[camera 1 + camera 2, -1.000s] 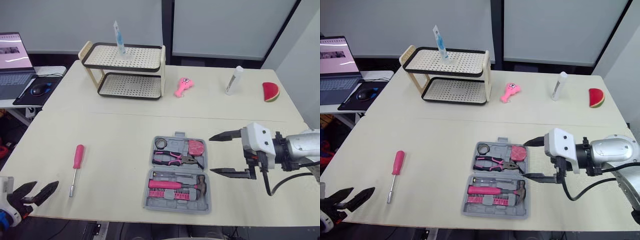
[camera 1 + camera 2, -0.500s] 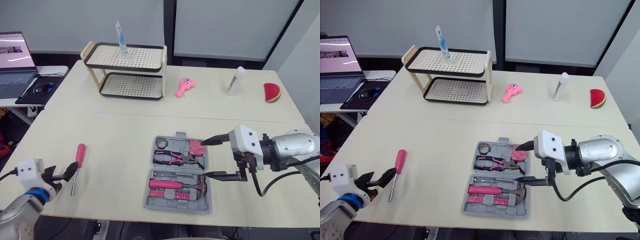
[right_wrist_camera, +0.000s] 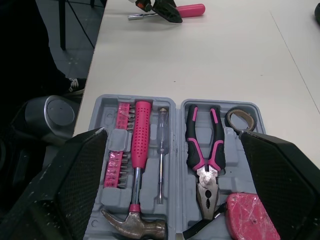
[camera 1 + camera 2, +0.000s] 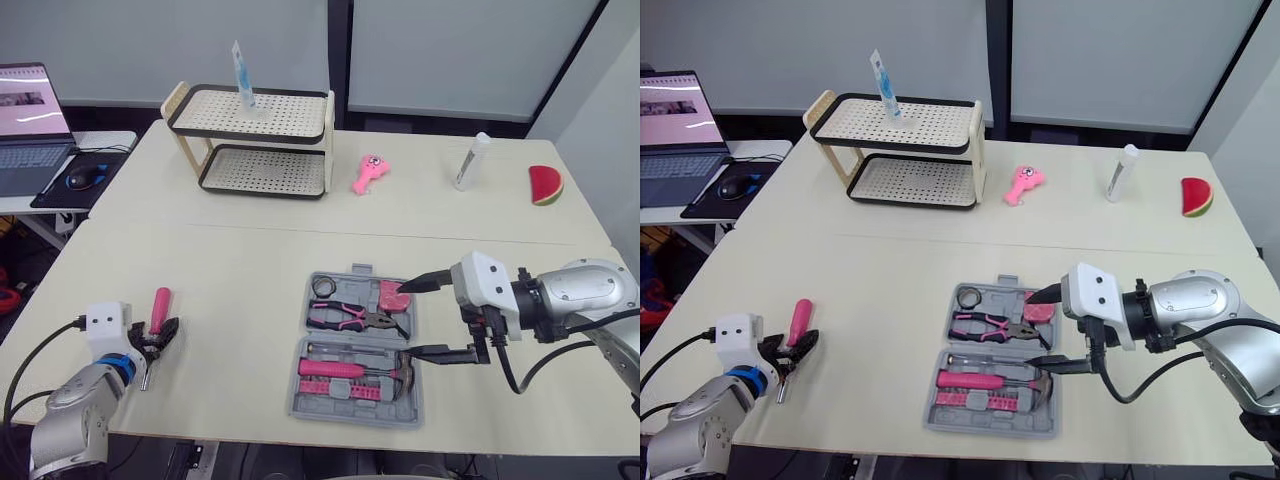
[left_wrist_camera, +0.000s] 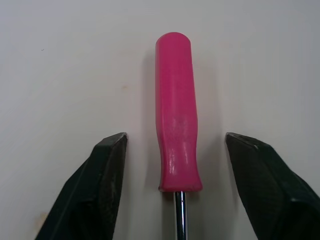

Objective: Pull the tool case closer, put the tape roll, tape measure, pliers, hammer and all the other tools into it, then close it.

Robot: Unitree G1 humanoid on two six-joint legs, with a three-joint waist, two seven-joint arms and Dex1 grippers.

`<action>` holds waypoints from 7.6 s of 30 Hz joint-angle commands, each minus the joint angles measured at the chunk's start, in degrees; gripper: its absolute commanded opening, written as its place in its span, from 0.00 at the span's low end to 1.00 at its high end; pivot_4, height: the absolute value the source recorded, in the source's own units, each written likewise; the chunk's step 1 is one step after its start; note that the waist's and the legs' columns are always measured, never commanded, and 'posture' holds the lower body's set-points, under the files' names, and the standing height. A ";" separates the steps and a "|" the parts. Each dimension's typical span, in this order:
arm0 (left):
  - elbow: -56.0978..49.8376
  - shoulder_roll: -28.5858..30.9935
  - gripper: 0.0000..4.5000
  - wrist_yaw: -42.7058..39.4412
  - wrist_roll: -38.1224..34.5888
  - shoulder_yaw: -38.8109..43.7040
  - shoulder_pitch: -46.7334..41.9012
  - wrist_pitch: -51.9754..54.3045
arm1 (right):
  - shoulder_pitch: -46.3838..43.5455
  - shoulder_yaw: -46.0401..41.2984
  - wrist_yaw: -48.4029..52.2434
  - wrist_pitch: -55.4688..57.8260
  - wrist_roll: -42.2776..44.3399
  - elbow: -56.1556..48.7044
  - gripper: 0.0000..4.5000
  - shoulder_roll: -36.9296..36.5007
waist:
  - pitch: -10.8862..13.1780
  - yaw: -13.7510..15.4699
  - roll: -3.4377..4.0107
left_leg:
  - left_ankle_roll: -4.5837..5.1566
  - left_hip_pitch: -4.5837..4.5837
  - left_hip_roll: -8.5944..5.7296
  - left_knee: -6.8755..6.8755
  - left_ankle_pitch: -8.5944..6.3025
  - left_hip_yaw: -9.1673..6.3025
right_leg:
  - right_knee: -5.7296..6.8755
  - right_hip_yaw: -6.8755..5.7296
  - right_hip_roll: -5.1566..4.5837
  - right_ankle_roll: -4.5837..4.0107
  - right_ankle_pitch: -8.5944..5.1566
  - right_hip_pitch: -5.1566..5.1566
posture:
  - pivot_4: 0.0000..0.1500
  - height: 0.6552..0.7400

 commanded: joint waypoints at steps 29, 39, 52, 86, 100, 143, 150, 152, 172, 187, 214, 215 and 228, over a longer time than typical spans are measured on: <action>-23.50 -12.16 0.14 8.09 1.62 -17.88 1.62 8.94 | 1.22 -1.51 -0.30 0.61 0.07 -2.53 1.00 -2.18 | -0.02 -0.07 0.02 | 0.01 -0.01 -0.02 0.07 0.01 -0.05 | 0.04 0.01 0.03 0.04 0.04 0.05 | 1.00 0.94; -21.32 -14.11 0.14 10.95 5.11 -20.06 1.38 7.76 | 1.23 -1.36 -0.13 0.61 0.03 -2.66 1.00 -2.63 | -0.02 -0.02 0.03 | 0.01 -0.03 -0.03 0.07 0.01 -0.05 | 0.01 0.01 0.03 0.04 0.03 0.04 | 1.00 0.94; -18.92 -14.05 0.31 9.52 4.53 -19.18 1.24 5.76 | 1.65 -2.10 -0.74 0.60 0.22 -3.07 1.00 -2.74 | -0.06 -0.02 0.12 | 0.01 0.01 -0.05 0.06 0.01 -0.05 | 0.00 0.03 0.03 0.05 0.03 0.07 | 1.00 0.94; 38.55 20.18 1.00 -65.56 21.29 -43.10 -44.44 -92.50 | 3.30 -5.82 -19.79 19.17 12.08 -12.64 1.00 3.57 | 0.23 -0.10 0.50 | -0.22 -0.92 -0.07 0.11 0.23 -0.08 | 0.04 -0.10 0.08 0.00 0.21 -0.81 | 1.00 0.94; 64.99 10.36 1.00 -53.26 47.52 -60.38 -66.52 -116.51 | 1.77 -5.28 -24.48 23.40 18.23 -14.98 1.00 3.88 | 0.22 -1.57 0.48 | -0.06 -0.95 0.01 0.74 0.22 -0.20 | 0.57 0.01 0.33 0.01 0.21 -0.81 | 1.00 0.94; 64.40 9.91 0.11 54.02 111.57 -109.54 -88.02 -120.04 | 0.34 -2.67 -27.49 22.76 22.21 -14.47 1.00 3.77 | -0.37 0.24 -0.52 | 0.15 -0.86 -0.75 1.08 0.17 -0.17 | 0.15 0.17 -0.43 0.79 0.42 -0.23 | 1.00 0.94; 71.87 11.47 0.11 38.24 98.80 -104.03 -88.65 -120.36 | 0.49 -1.60 -27.80 22.52 21.87 -14.46 1.00 4.59 | -0.37 0.14 -0.51 | 0.17 -0.85 -0.75 1.08 0.18 -0.18 | 0.17 0.14 -0.42 0.79 0.42 -0.23 | 1.00 0.94; 72.73 12.34 0.11 32.91 95.34 -102.57 -87.85 -120.36 | 0.32 -1.21 -27.97 22.49 21.68 -14.30 1.00 4.91 | -0.37 0.12 -0.51 | 0.17 -0.85 -0.75 1.07 0.18 -0.18 | 0.17 0.14 -0.41 0.79 0.42 -0.23 | 1.00 0.94; 77.29 18.96 0.11 -17.16 67.37 -77.58 -80.97 -116.50 | -4.09 5.30 -27.51 21.35 13.42 -10.75 1.00 7.30 | -0.36 -0.15 -0.48 | 0.18 -0.88 -0.74 1.06 0.19 -0.26 | 0.18 0.09 -0.38 0.77 0.42 -0.27 | 1.00 0.94; 41.20 26.44 0.11 -41.15 33.66 -58.24 -57.94 -89.96 | -4.19 7.63 -27.12 21.33 8.82 -9.77 1.00 9.16 | -0.32 -0.64 -0.40 | 0.19 -0.98 -0.61 1.11 0.20 -0.28 | 0.62 0.11 -0.29 0.68 0.37 -0.60 | 1.00 0.94; -17.22 17.40 0.11 -18.51 6.03 -26.16 -17.53 24.60 | -6.03 13.84 -23.99 16.84 0.76 -9.40 1.00 11.70 | -0.11 -1.25 -0.07 | 0.21 -0.98 -0.12 1.06 0.22 -0.19 | 0.95 0.16 0.15 0.38 0.29 -0.86 | 1.00 0.94; -17.64 16.08 0.11 -16.74 5.89 -25.65 -17.33 26.83 | -6.24 14.38 -23.92 16.44 -0.13 -9.10 1.00 11.73 | -0.10 -1.24 -0.07 | 0.21 -0.98 -0.12 1.06 0.22 -0.19 | 0.94 0.15 0.15 0.38 0.29 -0.86 | 1.00 0.94; -18.66 8.25 0.11 -7.00 6.10 -24.48 -16.24 34.80 | -6.86 15.91 -23.96 14.81 -4.47 -7.40 1.00 14.94 | -0.09 -1.22 -0.04 | 0.19 -0.96 -0.13 0.93 0.21 -0.17 | 0.71 0.17 0.12 0.35 0.31 -0.84 | 1.00 0.94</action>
